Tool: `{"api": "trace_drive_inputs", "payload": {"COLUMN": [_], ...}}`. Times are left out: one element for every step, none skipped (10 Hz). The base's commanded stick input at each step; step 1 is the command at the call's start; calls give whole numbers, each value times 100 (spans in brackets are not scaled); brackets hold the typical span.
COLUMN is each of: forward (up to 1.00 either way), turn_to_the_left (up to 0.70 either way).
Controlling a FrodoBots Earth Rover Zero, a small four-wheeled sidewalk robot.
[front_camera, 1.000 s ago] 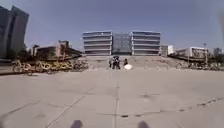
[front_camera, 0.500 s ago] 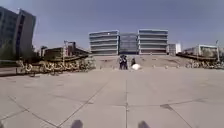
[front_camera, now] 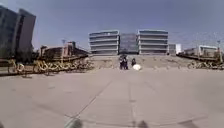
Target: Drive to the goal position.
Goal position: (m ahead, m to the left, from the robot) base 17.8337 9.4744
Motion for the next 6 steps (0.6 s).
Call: {"api": "trace_drive_inputs", "payload": {"forward": [100,100,100,100,100,100], "turn_to_the_left": [0,0,0,0,0,0]}}
